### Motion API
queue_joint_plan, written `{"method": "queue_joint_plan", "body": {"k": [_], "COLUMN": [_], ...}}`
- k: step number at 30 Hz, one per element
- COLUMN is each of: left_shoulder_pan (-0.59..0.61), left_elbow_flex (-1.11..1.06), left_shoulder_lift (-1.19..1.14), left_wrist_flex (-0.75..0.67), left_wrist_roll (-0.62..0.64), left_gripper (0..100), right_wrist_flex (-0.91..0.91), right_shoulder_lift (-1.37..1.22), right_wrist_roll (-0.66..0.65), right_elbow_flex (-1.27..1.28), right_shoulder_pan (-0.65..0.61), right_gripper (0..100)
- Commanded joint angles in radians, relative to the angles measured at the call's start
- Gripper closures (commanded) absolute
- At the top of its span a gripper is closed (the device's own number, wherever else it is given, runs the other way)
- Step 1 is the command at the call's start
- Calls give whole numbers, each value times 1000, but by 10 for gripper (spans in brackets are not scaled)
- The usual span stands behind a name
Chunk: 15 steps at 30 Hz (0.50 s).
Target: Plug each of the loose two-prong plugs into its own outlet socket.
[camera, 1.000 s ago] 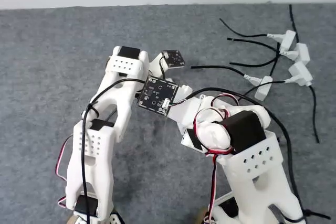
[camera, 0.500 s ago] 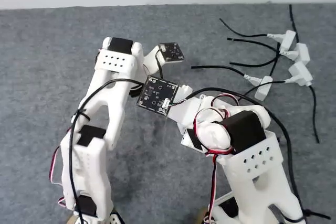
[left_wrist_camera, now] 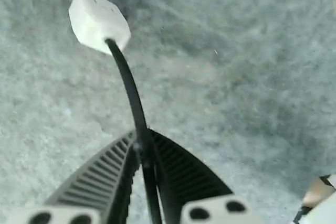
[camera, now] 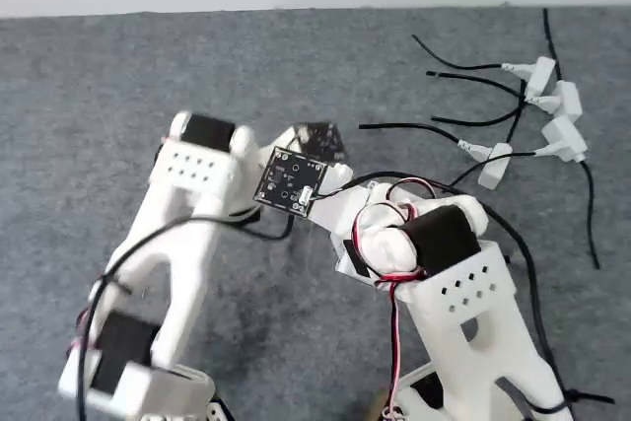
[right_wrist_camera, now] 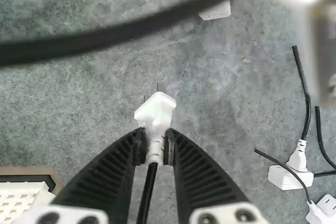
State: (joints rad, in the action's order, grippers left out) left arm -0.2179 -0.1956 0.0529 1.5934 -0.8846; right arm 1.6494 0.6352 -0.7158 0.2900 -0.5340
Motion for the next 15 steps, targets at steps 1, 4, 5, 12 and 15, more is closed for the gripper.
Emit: {"method": "queue_joint_plan", "body": {"k": [1, 4, 5, 12, 15], "left_shoulder_pan": [-6, -8, -5, 75, 155], "left_elbow_flex": [-179, -334, -378, -611, -687], "left_shoulder_lift": [221, 367, 410, 615, 661], "left_wrist_flex": [-78, -140, -157, -232, -287], "left_wrist_roll": [-9, -11, -15, -11, -11], "left_gripper": [991, 991, 991, 991, 991], "right_wrist_flex": [-19, -18, -16, -13, -10], "right_shoulder_lift": [22, 22, 22, 22, 22], "right_wrist_roll": [-3, -3, 3, 31, 32], "right_elbow_flex": [-11, -11, -11, -11, -11], "right_shoulder_pan": [2, 2, 2, 2, 1], "right_gripper": [988, 988, 988, 988, 988]}}
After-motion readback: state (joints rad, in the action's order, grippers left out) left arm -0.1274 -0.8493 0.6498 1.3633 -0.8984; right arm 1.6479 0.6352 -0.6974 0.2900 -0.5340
